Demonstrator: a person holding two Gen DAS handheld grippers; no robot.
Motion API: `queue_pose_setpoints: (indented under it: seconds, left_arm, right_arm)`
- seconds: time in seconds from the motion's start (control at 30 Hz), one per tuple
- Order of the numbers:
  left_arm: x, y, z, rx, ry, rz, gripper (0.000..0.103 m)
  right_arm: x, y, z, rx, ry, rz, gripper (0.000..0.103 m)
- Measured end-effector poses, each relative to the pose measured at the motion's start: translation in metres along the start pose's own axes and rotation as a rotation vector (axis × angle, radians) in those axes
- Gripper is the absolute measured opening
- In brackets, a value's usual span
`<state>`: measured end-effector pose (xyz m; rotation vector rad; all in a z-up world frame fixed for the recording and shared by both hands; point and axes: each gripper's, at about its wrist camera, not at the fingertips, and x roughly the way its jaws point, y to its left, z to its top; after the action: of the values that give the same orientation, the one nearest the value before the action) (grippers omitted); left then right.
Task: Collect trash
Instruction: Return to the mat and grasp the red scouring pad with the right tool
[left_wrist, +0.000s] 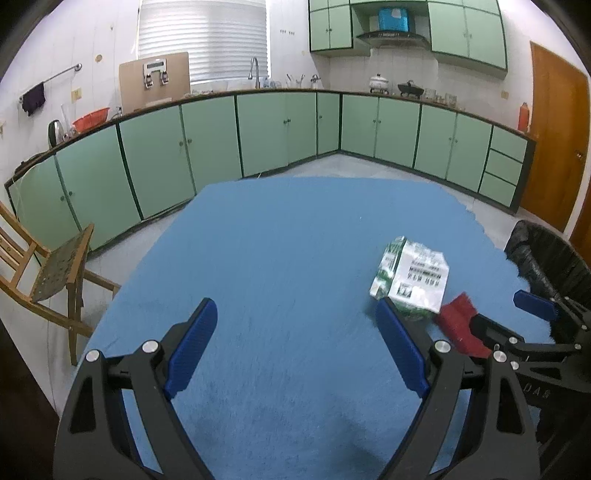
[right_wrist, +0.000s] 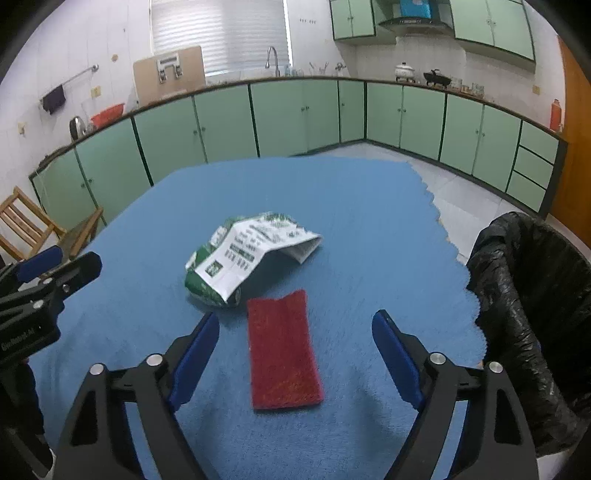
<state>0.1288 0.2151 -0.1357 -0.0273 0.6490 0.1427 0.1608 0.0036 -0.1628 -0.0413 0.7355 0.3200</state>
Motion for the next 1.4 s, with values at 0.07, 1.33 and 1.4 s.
queue_pose_setpoints:
  seconds: [0.07, 1.33, 1.4]
  left_arm:
    - [0.006, 0.000, -0.005, 0.001, 0.019, 0.001, 0.085]
    - [0.039, -0.055, 0.010, 0.024, 0.042, -0.120, 0.085]
    - [0.043, -0.063, 0.014, 0.030, 0.039, -0.133, 0.085]
  right_arm:
    - [0.004, 0.001, -0.001, -0.004, 0.016, -0.003, 0.079]
    - [0.008, -0.050, 0.019, 0.068, 0.048, -0.050, 0.041]
    - [0.009, -0.056, 0.023, 0.075, 0.046, -0.057, 0.041]
